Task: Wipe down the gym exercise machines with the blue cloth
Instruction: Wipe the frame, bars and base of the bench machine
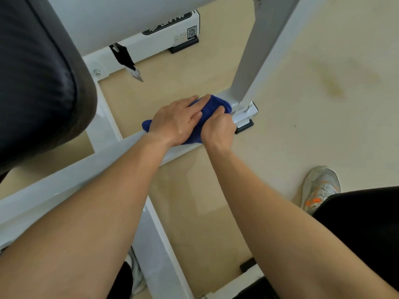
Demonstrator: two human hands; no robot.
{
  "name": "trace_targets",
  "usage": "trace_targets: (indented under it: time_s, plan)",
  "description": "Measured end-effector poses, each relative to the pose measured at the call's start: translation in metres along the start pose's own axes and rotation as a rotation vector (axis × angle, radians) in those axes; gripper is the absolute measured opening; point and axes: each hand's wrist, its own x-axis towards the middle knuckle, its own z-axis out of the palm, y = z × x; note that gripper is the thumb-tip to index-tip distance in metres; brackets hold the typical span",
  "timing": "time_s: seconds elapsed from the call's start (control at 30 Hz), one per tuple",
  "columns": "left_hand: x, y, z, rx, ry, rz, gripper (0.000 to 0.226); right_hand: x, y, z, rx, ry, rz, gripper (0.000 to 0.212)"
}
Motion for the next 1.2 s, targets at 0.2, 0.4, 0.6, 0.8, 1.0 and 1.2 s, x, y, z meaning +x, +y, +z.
trace_targets:
  time_s: [0.2, 0.4, 0.6, 0.8, 1.0, 1.2]
  plan:
    - [0.0, 0.004, -0.003, -0.022, 0.018, 0.02, 0.049, -0.003, -0.004, 0.024, 0.348, -0.013, 0.157, 0.06]
    - [-0.055, -0.041, -0.008, 0.018, 0.022, 0.001, 0.05, -0.05, 0.011, 0.059, 0.406, -0.15, 0.07, 0.078]
    - [-0.057, -0.052, -0.015, -0.075, -0.036, -0.061, 0.049, -0.063, 0.012, 0.072, 0.364, -0.214, 0.044, 0.083]
    - [-0.005, -0.009, -0.01, -0.114, -0.084, -0.083, 0.047, -0.008, 0.014, 0.036, 0.325, -0.055, 0.023, 0.084]
    - [-0.039, -0.035, -0.017, -0.126, -0.092, -0.137, 0.047, -0.043, 0.008, 0.059, 0.385, -0.046, 0.046, 0.081]
    - [-0.11, -0.085, -0.028, -0.059, -0.106, -0.246, 0.048, -0.113, 0.009, 0.11, 0.317, -0.209, 0.095, 0.086]
